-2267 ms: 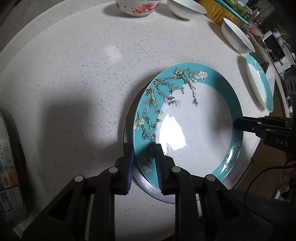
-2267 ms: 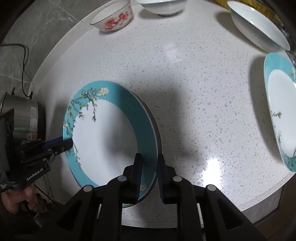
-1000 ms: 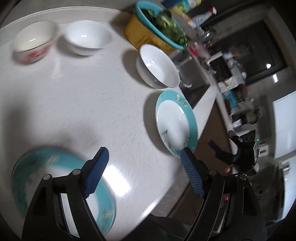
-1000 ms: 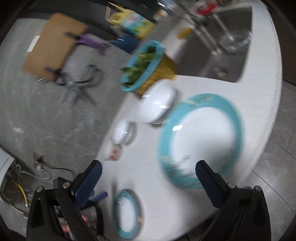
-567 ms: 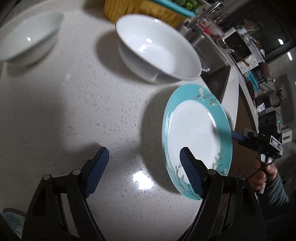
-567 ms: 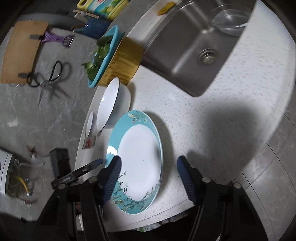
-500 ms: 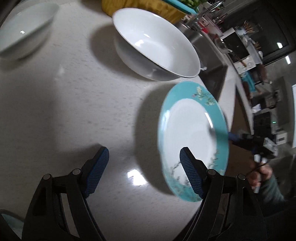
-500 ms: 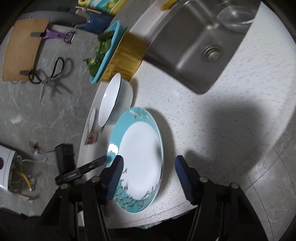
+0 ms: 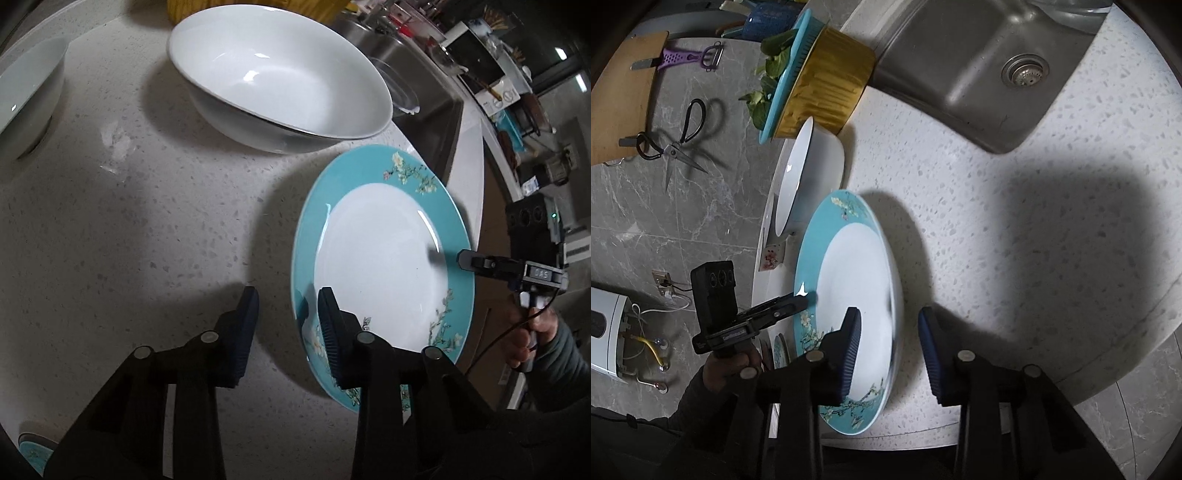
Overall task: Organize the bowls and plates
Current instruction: 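Close both grippers on the rim of the other teal floral plate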
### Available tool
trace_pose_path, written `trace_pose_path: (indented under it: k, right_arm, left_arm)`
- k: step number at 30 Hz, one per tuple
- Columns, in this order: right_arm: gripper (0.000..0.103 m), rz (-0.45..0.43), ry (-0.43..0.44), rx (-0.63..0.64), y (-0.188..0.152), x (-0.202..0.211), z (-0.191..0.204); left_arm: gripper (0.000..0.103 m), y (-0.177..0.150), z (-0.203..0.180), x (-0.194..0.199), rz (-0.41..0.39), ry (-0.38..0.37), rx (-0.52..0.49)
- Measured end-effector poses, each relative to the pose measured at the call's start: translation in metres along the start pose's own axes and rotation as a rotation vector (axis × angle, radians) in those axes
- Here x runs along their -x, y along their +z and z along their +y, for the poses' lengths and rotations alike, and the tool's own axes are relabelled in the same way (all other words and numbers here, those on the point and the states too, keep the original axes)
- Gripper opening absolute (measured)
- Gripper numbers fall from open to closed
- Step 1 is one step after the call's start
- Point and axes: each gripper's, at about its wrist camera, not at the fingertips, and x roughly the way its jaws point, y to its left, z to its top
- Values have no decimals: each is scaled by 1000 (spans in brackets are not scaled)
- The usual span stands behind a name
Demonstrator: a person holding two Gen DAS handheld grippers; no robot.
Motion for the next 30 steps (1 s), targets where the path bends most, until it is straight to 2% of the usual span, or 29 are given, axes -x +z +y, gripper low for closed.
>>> trace_pose_path:
  k: [1,3,5,8,13,18,24,30]
  right_arm:
    - [36,2,-5,5,-1,-1,2]
    - [33,12,-12,12,-1,-6,5]
    - [19,21,-53,25,-1,-10,8]
    - [10,29,-84,18,-2,-12,8]
    - [8,22,-156,10,-2,-13,15]
    - [8,13,-215,-19,0,-16,21]
    - [9,18,-236,-66,2,-20,26]
    - [9,22,-224,-23,5,-23,49]
  left_arm:
    - [29,1,-2,-1,1,0,-2]
    - [21,5,-7,-4,5,23,-5]
    - [14,4,-12,-5,12,37,-14]
    - [15,-4,-10,3,13,52,2]
    - [15,-4,-18,0,13,84,23]
    - [15,-8,-16,0,14,78,62]
    - [14,-15,-10,15,-17,63,94]
    - [14,-25,-3,41,-67,66,122]
